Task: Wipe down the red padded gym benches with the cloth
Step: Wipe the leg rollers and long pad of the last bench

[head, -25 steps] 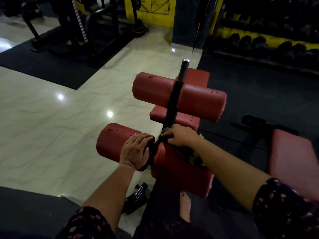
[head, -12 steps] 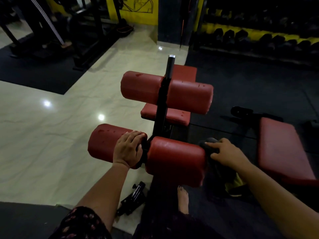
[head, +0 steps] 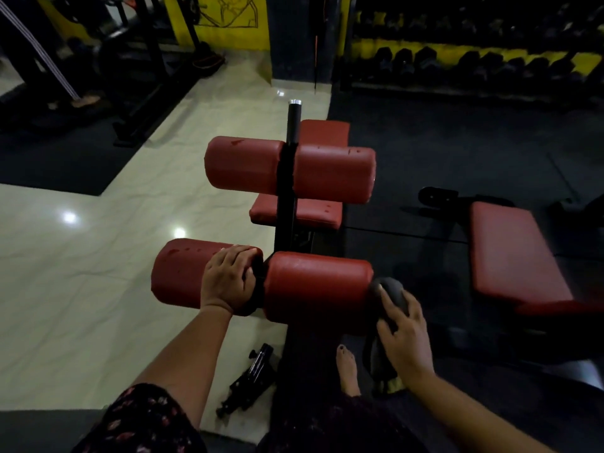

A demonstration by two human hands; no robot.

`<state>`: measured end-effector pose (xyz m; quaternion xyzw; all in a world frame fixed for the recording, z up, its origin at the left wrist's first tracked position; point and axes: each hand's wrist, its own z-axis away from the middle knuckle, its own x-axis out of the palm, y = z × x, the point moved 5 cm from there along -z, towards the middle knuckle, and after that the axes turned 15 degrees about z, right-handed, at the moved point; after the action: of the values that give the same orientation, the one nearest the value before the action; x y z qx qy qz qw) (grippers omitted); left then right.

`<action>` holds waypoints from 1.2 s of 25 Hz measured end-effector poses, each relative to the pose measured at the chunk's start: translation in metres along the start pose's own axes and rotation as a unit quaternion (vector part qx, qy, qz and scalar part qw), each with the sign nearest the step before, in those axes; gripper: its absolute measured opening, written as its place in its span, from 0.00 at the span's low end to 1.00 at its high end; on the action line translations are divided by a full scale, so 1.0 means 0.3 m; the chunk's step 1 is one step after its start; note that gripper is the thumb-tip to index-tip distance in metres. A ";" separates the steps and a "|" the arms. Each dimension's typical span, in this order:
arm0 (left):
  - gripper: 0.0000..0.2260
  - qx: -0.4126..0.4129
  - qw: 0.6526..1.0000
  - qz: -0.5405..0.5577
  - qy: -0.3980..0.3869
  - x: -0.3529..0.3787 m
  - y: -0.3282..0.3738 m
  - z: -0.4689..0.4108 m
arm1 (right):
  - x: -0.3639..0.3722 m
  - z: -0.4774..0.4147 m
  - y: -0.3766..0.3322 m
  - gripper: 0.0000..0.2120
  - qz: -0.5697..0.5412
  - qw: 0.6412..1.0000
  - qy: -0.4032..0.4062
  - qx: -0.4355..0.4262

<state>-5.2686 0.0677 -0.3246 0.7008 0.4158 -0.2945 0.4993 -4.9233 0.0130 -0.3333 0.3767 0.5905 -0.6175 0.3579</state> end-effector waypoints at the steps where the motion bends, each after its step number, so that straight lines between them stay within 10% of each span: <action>1: 0.21 -0.001 1.000 -0.002 -0.002 0.001 -0.001 -0.003 | -0.016 -0.072 -0.001 0.28 0.016 1.000 -0.004 -0.005; 5: 0.22 -0.014 1.000 -0.006 -0.016 0.016 -0.006 -0.009 | -0.053 -0.279 -0.037 0.25 0.054 0.993 -0.105 -0.003; 11: 0.22 -0.022 1.000 -0.010 -0.014 0.011 0.009 -0.008 | 0.022 0.060 -0.008 0.39 0.096 0.986 0.028 -0.131; 27: 0.24 -0.044 0.998 0.008 -0.047 0.026 -0.026 -0.003 | 0.170 0.176 -0.221 0.23 0.473 0.776 0.118 -0.402; 30: 0.25 -0.046 0.997 0.005 -0.066 0.026 -0.036 -0.003 | 0.203 0.075 -0.532 0.22 0.409 0.842 0.001 -0.351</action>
<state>-5.2743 0.0725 -0.3358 0.6586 0.3911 -0.3181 0.5587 -5.0938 -0.0017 -0.3135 0.4342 0.5603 -0.1658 0.6856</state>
